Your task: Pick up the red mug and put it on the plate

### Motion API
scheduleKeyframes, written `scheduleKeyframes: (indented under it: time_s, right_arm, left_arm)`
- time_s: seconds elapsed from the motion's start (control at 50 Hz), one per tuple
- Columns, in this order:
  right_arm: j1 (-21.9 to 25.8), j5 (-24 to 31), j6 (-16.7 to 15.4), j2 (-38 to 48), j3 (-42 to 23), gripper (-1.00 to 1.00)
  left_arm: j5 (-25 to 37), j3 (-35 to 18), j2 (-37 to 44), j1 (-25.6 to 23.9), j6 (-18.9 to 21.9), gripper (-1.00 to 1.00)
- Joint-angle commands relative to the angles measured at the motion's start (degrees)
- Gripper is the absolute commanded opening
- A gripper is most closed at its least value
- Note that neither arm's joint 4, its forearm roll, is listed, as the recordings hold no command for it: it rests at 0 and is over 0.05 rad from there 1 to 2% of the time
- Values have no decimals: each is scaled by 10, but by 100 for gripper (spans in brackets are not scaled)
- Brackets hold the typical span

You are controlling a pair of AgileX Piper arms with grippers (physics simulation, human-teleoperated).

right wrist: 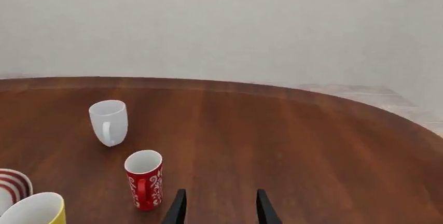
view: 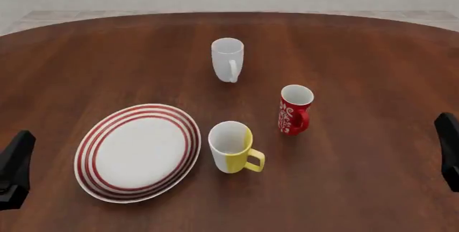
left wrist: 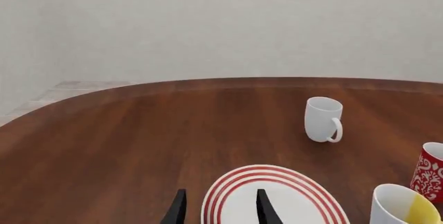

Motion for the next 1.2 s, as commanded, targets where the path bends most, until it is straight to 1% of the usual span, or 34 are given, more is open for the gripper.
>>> scheduleKeyframes:
  time_s: [0.02,0.06,0.08,0.1,0.14,0.16,0.18,0.2,0.24,0.3,0.38,0.4,0.42,0.46,0.48,0.5,0.52,0.54,0.56,0.62,0.66,0.74,0.76,0.8,0.82,0.84,0.86,0.98,1.0,1.02,1.04,1.08,1.16,1.2]
  right_arm:
    - [3,24,-23,60,-87,100]
    - [-7,24,-26,100,-109,100]
    - [-7,23,-26,100,-109,100]
    - [-3,23,-37,116,-120,100]
    - [-4,30,-35,124,-138,100]
    - [-7,35,-49,134,-152,100]
    - [-19,39,-52,147,-164,100]
    - [-10,45,-53,164,-180,100]
    - [-15,48,-64,169,-192,100]
    - [-7,69,-44,210,-235,100]
    - [2,79,-44,236,-278,100]
    - [5,83,-21,241,-289,100]
    - [27,89,-23,257,-304,100]
    - [45,88,8,265,-315,100]
    - [50,80,-13,251,-317,100]
    - [39,82,-33,262,-319,100]
    - [45,85,-32,278,-326,100]
    - [49,93,-8,290,-336,100]
    - [62,99,3,302,-343,100]
    - [58,105,-4,308,-360,100]
    - [91,114,-19,330,-380,100]
    - [87,129,-2,357,-411,100]
    - [73,137,-17,379,-422,100]
    - [73,145,-32,407,-432,100]
    - [69,156,-16,438,-450,100]
    - [69,156,-16,438,-450,100]
    - [83,162,2,451,-456,100]
    - [87,169,-13,481,-479,100]
    - [88,173,0,487,-485,100]
    - [94,176,-4,494,-490,100]
    - [94,178,8,503,-494,100]
    - [93,176,-1,509,-497,100]
    - [112,181,18,538,-500,100]
    - [110,175,16,547,-498,100]
  left_arm:
    - [0,1,0,-1,2,100]
    - [0,0,0,-1,2,100]
    - [1,-1,0,-1,2,100]
    - [1,0,0,-1,2,100]
    - [1,0,-1,-2,3,100]
    - [1,0,0,-2,3,100]
    - [1,0,0,-2,2,100]
    - [1,0,0,-2,2,100]
    - [1,0,1,-2,2,100]
    - [0,0,1,-2,3,100]
    - [-1,1,1,-2,3,100]
    - [0,1,1,-2,3,100]
    - [-1,1,1,-3,3,100]
    - [0,0,1,-2,2,100]
    - [0,0,0,-2,2,100]
    - [0,1,0,-2,2,100]
    - [0,1,0,-2,3,100]
    - [0,0,0,-2,3,100]
    - [0,0,0,-2,2,100]
    - [1,-1,-1,-2,3,100]
    - [1,-1,-1,-2,3,100]
    - [1,-1,-1,-4,3,100]
    - [1,-1,-1,-4,3,100]
    - [1,-1,-1,-3,2,100]
    - [1,-1,-1,-5,4,100]
    - [1,-1,-1,-5,4,100]
    - [2,-1,0,-6,7,100]
    - [0,0,0,-4,5,100]
    - [1,0,-1,-4,4,100]
    - [1,0,0,-4,4,100]
    - [0,0,-1,-5,5,100]
    - [1,1,-1,-4,4,100]
    - [1,-1,-1,-4,3,100]
    - [1,-1,-1,-4,3,100]
